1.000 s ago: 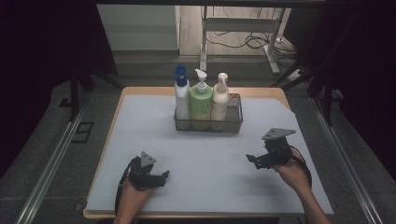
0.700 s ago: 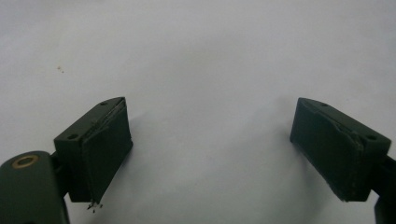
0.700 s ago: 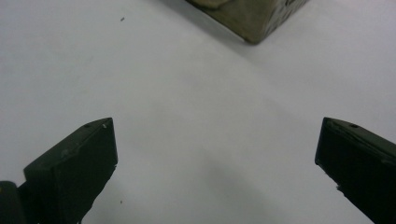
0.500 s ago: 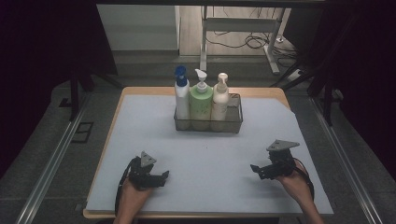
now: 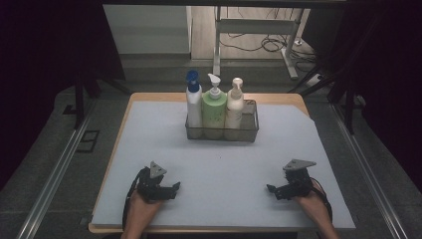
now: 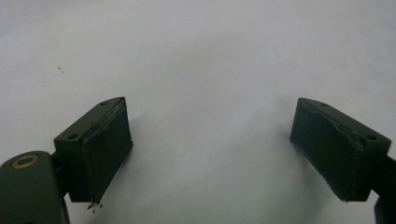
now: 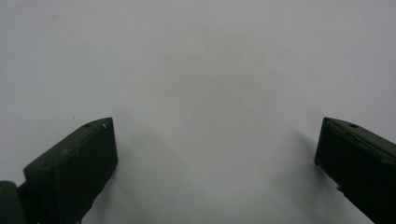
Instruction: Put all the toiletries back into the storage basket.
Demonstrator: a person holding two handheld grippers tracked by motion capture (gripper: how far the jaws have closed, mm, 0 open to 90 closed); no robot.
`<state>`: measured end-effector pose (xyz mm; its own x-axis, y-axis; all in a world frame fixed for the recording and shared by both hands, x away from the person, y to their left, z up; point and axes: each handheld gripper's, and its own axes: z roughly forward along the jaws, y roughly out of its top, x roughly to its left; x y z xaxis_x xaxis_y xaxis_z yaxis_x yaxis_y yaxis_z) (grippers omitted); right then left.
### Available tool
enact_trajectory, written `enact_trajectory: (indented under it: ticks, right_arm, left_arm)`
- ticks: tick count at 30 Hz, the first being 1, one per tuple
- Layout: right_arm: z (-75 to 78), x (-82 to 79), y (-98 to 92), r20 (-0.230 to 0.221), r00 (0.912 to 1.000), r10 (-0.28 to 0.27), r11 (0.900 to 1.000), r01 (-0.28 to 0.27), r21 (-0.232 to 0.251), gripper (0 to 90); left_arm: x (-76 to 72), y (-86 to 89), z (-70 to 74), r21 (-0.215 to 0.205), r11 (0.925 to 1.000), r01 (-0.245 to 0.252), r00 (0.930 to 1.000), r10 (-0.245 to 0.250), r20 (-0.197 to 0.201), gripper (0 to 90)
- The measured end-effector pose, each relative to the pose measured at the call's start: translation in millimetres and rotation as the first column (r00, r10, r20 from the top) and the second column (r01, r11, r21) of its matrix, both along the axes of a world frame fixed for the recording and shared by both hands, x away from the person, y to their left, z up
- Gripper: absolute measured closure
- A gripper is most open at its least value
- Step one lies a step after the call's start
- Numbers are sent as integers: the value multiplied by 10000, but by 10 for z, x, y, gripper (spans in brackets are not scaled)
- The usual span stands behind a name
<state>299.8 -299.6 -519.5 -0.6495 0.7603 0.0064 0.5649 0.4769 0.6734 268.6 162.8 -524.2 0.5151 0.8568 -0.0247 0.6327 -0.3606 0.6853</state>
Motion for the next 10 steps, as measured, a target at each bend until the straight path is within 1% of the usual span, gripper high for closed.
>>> enact_trajectory:
  ticks: [2, 10]
  right_arm:
    - [-11, -9, -12, 85, 10000, -5, 10000, 4, 94, 0]
    - [-19, -17, -12, 161, 9999, -14, 10000, 12, 82, 0]
  left_arm:
    - [0, 0, 0, -2, 10000, -2, 10000, 2, -1, 120]
    - [-1, -1, 0, 5, 10000, 1, 10000, -1, -3, 119]
